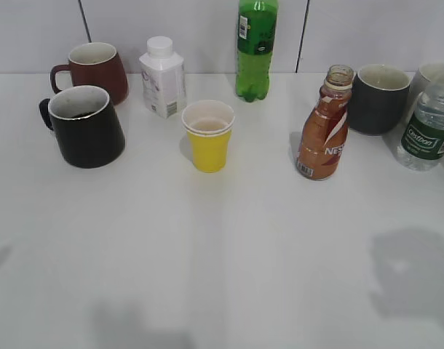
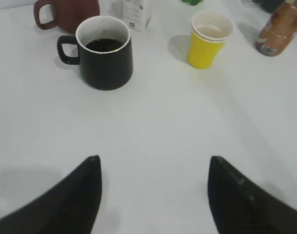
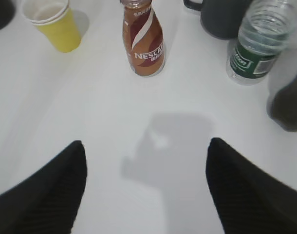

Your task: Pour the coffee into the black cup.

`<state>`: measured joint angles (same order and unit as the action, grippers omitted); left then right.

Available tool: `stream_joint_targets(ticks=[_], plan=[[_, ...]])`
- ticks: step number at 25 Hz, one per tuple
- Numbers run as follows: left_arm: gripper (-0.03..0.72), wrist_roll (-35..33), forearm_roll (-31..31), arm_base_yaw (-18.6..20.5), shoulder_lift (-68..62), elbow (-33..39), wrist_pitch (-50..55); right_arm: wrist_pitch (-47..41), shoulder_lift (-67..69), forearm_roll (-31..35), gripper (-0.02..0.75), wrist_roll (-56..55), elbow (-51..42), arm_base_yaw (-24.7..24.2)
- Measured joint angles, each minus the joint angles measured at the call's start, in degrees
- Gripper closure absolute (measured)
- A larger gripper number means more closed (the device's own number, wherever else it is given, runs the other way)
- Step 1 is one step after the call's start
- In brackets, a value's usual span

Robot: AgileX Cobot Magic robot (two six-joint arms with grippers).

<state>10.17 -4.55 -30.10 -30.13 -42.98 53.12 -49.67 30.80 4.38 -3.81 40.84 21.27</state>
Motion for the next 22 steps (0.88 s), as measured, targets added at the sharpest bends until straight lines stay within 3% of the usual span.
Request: stream_joint_targets(ticks=[10,15,22], plan=[[0.182,-2.31,0.74,-0.04,19.22,7.30,8.73,-13.49,-24.06,-2.79,0.146,-1.27,-4.73,0.00],[0.181,-3.82,0.79,-0.04,25.48,10.29,9.47,-14.21,-28.36,-9.99,0.146,-4.50,-7.07,0.00],[0.181,-4.12,0.88,-0.04,26.17,12.89,8.45,-11.39,-28.50,-11.61,0.147,-6.18,-11.98,0.00]])
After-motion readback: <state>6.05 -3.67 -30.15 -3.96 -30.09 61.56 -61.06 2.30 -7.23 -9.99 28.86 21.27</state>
